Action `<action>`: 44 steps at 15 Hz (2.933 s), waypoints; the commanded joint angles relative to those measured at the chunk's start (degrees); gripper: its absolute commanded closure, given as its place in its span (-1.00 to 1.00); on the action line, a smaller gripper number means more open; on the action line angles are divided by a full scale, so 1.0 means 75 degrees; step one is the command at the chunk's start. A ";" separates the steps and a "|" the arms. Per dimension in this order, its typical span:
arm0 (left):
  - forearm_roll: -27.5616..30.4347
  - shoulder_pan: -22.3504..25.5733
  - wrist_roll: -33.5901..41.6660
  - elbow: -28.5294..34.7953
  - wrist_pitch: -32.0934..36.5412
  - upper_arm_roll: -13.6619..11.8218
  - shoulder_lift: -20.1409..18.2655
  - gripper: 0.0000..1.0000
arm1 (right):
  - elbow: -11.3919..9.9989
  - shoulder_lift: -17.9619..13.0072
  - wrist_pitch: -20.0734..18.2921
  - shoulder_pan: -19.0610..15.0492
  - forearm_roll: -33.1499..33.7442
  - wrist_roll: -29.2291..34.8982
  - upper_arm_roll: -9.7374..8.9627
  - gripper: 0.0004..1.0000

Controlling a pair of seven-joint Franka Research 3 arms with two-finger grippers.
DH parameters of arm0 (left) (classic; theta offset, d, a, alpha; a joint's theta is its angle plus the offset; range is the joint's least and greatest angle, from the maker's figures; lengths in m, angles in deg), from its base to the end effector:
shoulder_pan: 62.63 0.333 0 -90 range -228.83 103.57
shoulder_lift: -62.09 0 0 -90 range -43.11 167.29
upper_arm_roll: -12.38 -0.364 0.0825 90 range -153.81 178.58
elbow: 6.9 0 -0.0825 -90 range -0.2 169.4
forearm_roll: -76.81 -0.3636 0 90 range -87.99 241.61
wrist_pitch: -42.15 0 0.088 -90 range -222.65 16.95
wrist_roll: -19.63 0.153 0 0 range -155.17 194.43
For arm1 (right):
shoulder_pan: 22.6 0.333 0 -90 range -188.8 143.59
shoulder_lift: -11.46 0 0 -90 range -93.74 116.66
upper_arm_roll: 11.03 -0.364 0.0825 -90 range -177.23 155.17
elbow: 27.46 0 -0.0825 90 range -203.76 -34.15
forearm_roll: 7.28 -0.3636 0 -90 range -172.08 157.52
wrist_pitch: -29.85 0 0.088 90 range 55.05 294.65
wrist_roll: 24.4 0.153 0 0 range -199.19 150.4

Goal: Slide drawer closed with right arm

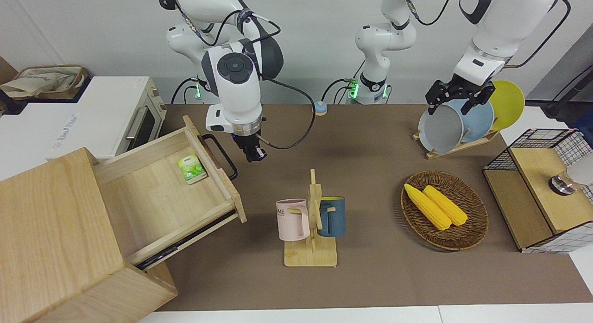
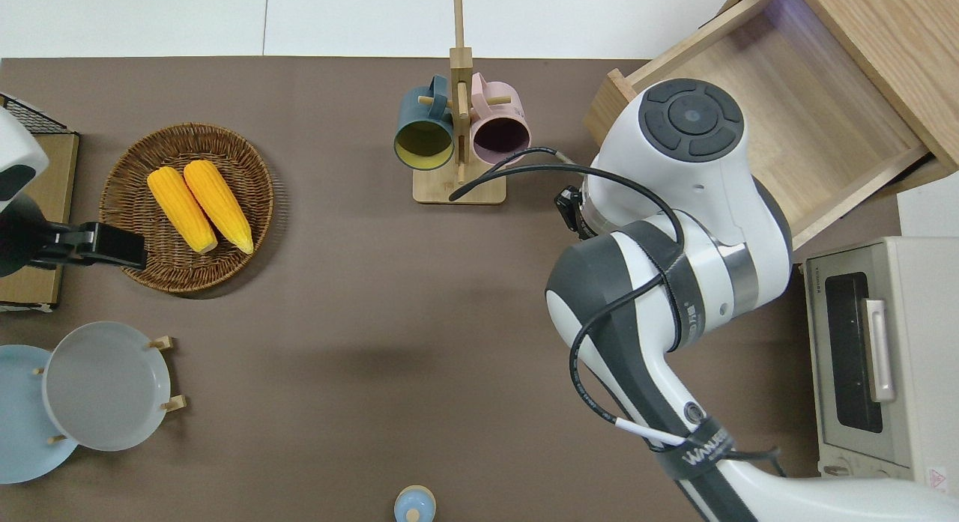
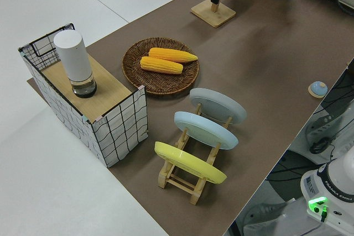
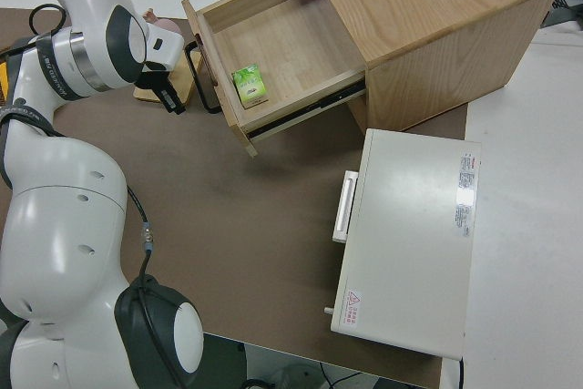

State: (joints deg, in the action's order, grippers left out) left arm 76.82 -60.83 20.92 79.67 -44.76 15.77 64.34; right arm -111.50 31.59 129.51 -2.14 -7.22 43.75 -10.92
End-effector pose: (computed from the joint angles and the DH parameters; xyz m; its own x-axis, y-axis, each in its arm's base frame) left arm 0.5412 -0.0143 0.6276 0.9982 -0.0503 -0.0332 -0.0502 -0.9987 0.0032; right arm 0.6105 0.2265 0.4779 0.6709 -0.7410 -0.0277 -0.7379 -0.6709 0.0736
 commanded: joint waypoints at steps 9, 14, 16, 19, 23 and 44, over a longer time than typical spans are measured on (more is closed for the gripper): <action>-0.0131 0.0041 0.0074 -0.0187 0.0150 0.0052 0.0087 -0.99 | 0.0049 0.0281 0.0598 -0.1005 0.0519 -0.0916 -0.0097 1.00; -0.0131 0.0041 0.0074 -0.0199 0.0150 0.0052 0.0087 -0.99 | 0.0190 0.0293 0.0750 -0.1544 0.0589 -0.1738 -0.0097 1.00; -0.0131 0.0041 0.0074 -0.0187 0.0150 0.0052 0.0087 -0.99 | 0.0201 0.0293 0.0833 -0.1708 0.0589 -0.2170 -0.0097 1.00; -0.0131 0.0041 0.0074 -0.0198 0.0150 0.0052 0.0087 -0.99 | 0.0190 0.0305 0.0950 -0.1990 0.0601 -0.3027 -0.0097 1.00; -0.0131 0.0041 0.0074 -0.0198 0.0150 0.0052 0.0087 -0.99 | 0.0201 0.0328 0.1126 -0.2318 0.0589 -0.3811 -0.0097 1.00; -0.0131 0.0029 0.0074 -0.0187 0.0150 0.0052 0.0087 -0.99 | 0.0799 0.0704 0.1232 -0.2989 0.0321 -0.4739 -0.0448 1.00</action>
State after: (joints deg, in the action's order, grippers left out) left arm 76.82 -60.83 20.92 79.67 -44.76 15.77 64.34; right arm -107.34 36.15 140.01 -26.11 -3.65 9.84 -13.11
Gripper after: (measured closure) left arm 0.004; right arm 0.991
